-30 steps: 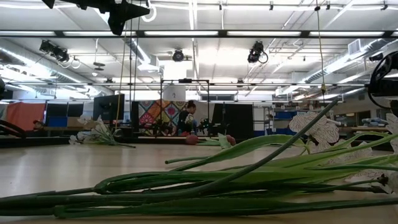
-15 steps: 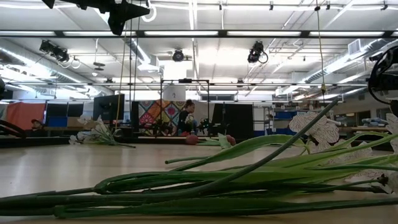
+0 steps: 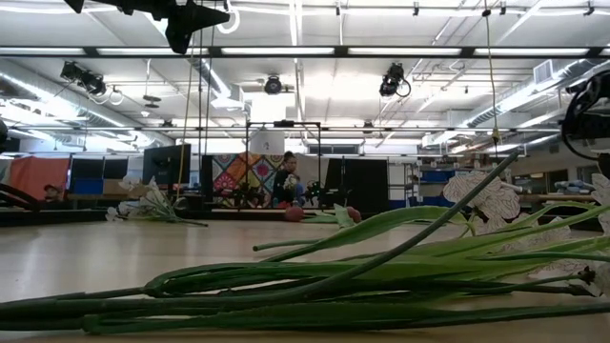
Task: Sort flowers into vase by color
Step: Put the top left white flowers into the transparent vase
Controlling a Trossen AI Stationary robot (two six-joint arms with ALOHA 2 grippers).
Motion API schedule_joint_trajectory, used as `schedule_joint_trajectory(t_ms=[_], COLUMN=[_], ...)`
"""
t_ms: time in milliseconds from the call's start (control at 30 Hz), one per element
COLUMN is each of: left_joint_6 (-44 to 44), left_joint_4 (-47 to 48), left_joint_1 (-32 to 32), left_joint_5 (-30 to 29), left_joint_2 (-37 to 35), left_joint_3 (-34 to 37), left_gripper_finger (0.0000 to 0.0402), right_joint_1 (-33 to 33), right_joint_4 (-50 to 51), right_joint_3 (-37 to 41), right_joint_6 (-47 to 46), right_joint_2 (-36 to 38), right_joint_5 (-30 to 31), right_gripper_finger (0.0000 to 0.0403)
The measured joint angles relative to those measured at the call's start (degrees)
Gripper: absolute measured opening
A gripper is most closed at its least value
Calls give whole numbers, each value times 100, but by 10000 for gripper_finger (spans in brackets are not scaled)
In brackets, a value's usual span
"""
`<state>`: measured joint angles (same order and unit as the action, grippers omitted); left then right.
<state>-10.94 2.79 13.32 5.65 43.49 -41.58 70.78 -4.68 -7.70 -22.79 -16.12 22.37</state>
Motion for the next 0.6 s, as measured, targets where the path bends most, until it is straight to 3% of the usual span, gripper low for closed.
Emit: schedule_joint_trajectory(t_ms=[333,600], left_joint_6=[0,0], left_joint_4=[-2,0], left_joint_1=[0,0], left_joint_5=[0,0], left_joint_2=[2,-1], left_joint_3=[0,0], left_gripper_finger=[183,183], right_joint_1=[230,225], right_joint_4=[3331,3702], right_joint_3=[-1100,-1564], right_joint_6=[-899,-1438], right_joint_2=[0,0], right_joint_5=[10,843], right_gripper_finger=[202,201])
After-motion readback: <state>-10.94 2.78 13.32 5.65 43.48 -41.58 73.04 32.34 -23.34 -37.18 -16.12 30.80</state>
